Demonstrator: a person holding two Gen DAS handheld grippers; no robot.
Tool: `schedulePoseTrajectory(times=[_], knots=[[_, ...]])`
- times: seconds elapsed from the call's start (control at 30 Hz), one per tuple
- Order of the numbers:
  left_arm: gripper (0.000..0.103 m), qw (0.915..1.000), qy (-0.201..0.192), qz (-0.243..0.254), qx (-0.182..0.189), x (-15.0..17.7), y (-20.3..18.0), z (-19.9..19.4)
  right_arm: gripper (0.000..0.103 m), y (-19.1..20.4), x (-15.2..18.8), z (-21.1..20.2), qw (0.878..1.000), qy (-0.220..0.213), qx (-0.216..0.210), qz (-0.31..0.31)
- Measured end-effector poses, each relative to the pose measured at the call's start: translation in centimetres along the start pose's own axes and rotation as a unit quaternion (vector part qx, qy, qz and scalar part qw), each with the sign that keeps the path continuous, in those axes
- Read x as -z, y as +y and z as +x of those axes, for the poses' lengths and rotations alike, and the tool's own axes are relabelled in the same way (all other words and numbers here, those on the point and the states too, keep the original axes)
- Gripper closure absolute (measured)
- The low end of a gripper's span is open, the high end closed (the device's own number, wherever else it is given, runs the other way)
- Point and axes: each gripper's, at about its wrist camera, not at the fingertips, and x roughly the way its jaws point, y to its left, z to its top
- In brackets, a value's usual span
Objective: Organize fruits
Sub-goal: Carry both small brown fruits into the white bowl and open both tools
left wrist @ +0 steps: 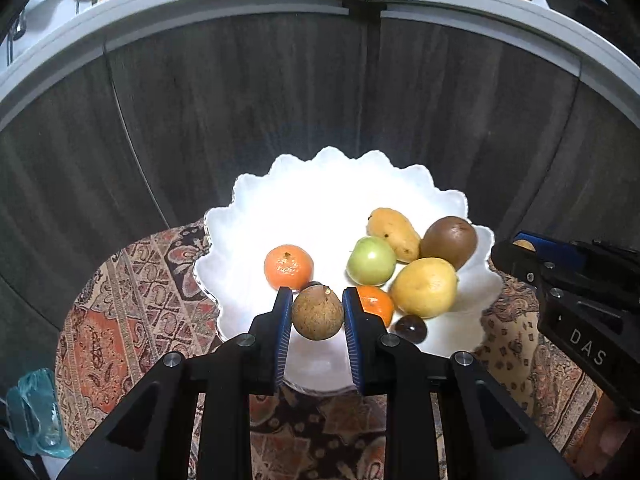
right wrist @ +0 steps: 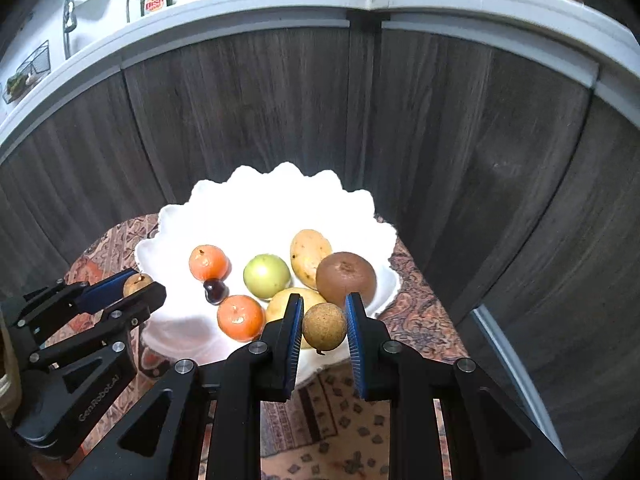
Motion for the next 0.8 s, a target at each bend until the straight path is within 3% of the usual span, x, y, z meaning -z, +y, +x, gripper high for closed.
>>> schedulePoseTrajectory(times=[0.47,0.57,0.63,0.7,0.73,0.8], knots=[[0.077,0.9997,0.018,-0.011,-0.008,-0.5,1.4,3.0,0.080,1.7,-2.0,3.4,1.000,0.011,-0.008,-0.023],[0.068,0.9998,0.015,-0.011,-0.013,-0.4,1.5,2.9,0.079,1.6,-2.0,3.6,1.000,0.011,-0.005,-0.023],[0.060,0.9997,0.012,-0.012,-0.020,-0.4,1.7,2.7,0.069,1.6,-2.0,3.5,1.000,0.007,0.003,-0.025],[0.046,0.9994,0.012,-0.016,-0.029,-0.4,2.0,2.5,0.046,1.6,-1.9,3.3,1.000,0.000,0.017,-0.024],[0.044,0.9991,0.011,-0.020,-0.036,-0.4,2.3,2.3,0.039,1.5,-1.8,3.0,1.000,-0.004,0.020,-0.024],[0.041,0.9986,0.008,-0.026,-0.046,-0.2,2.7,1.8,0.033,1.6,-1.7,2.5,0.999,-0.010,0.031,-0.027]])
